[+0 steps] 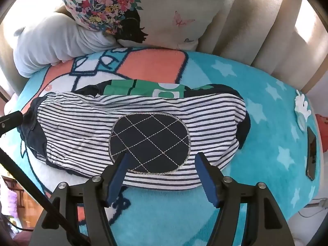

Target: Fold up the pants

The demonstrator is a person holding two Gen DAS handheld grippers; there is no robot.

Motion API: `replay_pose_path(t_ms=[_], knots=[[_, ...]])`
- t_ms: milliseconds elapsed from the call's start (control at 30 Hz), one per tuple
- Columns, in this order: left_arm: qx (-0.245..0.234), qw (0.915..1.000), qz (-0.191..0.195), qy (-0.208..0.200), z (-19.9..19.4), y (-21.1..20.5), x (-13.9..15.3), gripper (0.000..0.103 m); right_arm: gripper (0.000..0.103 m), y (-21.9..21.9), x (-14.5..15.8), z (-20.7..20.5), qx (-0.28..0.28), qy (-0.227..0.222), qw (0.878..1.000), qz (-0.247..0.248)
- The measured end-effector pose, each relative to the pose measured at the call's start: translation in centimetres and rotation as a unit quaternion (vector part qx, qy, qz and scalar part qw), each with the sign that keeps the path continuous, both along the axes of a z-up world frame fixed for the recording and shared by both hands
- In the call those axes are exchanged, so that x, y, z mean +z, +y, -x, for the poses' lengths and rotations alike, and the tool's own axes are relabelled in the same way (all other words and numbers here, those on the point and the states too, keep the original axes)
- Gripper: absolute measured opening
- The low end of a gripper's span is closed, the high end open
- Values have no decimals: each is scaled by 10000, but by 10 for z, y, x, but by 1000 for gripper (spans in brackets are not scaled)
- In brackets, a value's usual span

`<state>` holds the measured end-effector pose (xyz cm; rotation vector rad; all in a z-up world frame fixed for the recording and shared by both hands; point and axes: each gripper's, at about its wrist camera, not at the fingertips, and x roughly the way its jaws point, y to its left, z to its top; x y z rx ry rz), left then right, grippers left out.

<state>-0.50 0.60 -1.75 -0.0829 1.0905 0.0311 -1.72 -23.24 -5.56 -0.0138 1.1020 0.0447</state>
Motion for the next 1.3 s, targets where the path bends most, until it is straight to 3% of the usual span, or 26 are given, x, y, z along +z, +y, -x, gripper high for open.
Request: replay_pose_path(t_ms=[300, 500, 600, 667, 733, 1100, 1300], knots=[[95, 9993, 216, 306, 1, 4, -12, 95, 70, 4, 1, 7, 22, 25, 9998, 211], [53, 9993, 165, 335, 5, -5, -11, 92, 70, 3, 3, 10, 64, -46, 9997, 252], [39, 9984, 349, 435, 8, -8, -12, 79, 71, -2, 4, 11, 53, -46, 9998, 186], [36, 9977, 477, 475, 11, -10, -13, 59, 71, -9, 3, 12, 39, -37, 9999, 114], [89, 9969, 630, 461, 15, -11, -13, 49, 71, -15, 3, 12, 17, -42, 10000, 41], [894, 9950, 395, 211, 35, -16, 2, 49, 71, -73, 3, 18, -174, -110, 9993, -305], [1374, 9896, 85, -426, 54, -19, 33, 48, 71, -100, 0, 23, -89, -111, 9992, -373]])
